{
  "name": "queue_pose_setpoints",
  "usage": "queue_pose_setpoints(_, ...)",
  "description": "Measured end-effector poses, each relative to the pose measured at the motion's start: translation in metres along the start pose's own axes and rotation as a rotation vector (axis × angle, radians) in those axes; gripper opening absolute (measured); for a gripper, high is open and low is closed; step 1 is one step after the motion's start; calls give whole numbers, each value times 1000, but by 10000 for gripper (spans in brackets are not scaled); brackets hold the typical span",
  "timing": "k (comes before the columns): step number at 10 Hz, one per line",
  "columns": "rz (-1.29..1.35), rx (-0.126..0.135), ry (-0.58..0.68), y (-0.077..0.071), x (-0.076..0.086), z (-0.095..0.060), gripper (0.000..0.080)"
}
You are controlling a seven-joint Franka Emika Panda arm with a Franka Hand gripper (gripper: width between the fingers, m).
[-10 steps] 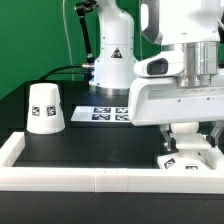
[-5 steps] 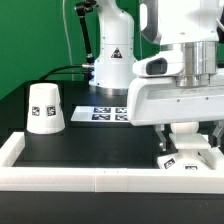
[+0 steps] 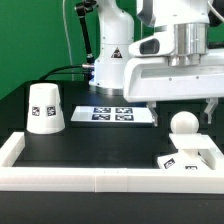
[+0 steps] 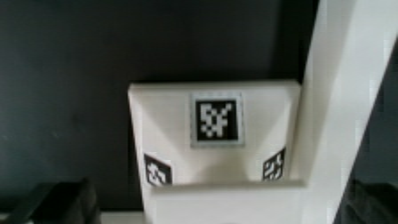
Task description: Assemble lamp
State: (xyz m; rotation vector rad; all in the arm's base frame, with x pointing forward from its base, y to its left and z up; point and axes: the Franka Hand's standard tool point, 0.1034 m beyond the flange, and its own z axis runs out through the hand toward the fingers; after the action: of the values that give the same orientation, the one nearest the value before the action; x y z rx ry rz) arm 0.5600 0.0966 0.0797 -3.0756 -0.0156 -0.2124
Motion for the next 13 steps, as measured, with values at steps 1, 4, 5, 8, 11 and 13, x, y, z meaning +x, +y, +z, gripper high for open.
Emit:
queue_pose_setpoints(1,19,0,-5,-6,-10,-4,699)
queue_pose_setpoints(4,60,0,-25,-29,-37,-1,699)
queue_pose_setpoints(5,51,0,-28,-30,-38,0,699)
queue_pose_setpoints(8,92,5,-32,-28,-40,0,699)
queue_pose_setpoints(11,235,7,-76,-31,-70,3,699)
queue_pose_setpoints(13,268,8,-83,-27,-82,8,699)
